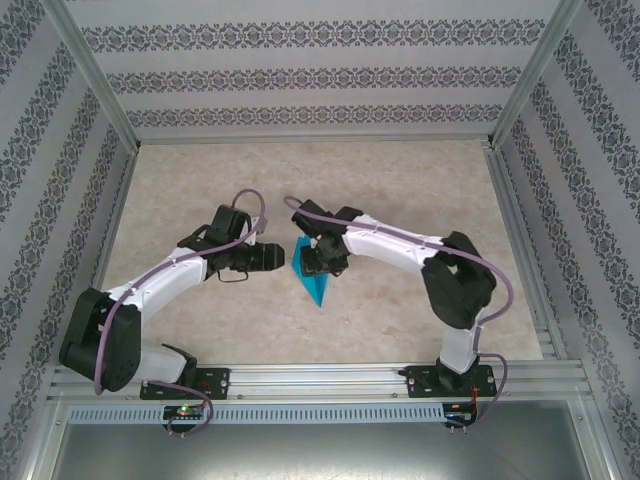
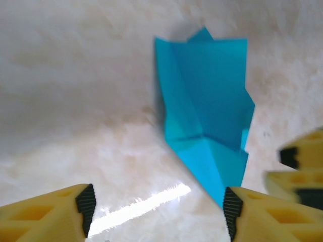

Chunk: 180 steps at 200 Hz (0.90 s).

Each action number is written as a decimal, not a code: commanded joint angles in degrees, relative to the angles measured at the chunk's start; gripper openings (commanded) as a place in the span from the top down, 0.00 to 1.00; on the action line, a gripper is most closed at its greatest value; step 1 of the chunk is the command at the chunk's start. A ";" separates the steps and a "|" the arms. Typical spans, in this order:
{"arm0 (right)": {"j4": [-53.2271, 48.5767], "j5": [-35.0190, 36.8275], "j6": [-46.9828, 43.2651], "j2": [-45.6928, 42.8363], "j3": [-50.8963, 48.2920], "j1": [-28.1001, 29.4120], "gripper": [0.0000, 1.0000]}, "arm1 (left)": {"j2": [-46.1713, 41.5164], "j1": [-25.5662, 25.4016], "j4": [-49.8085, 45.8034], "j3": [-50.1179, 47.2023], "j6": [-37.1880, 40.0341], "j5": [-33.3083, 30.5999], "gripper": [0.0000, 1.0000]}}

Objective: Fold a paper plane with a square sheet of paper (pick it up from the middle)
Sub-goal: Reset both arms

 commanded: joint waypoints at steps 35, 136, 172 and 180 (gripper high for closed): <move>4.00 5.14 -10.04 -11.11 -7.58 -6.81 0.43 | -3.63 4.72 2.21 0.21 5.58 -24.92 0.11; 38.04 13.66 -23.25 -30.10 -33.76 -26.77 0.13 | 2.49 17.95 28.77 -9.31 15.34 -29.34 0.00; 49.27 16.38 -27.85 -33.09 -42.28 -32.83 0.02 | 9.49 18.14 33.13 -7.60 17.13 -30.98 0.00; 52.80 16.35 -27.71 -33.49 -44.35 -34.22 0.02 | 10.63 18.14 34.59 -7.79 17.07 -30.64 0.00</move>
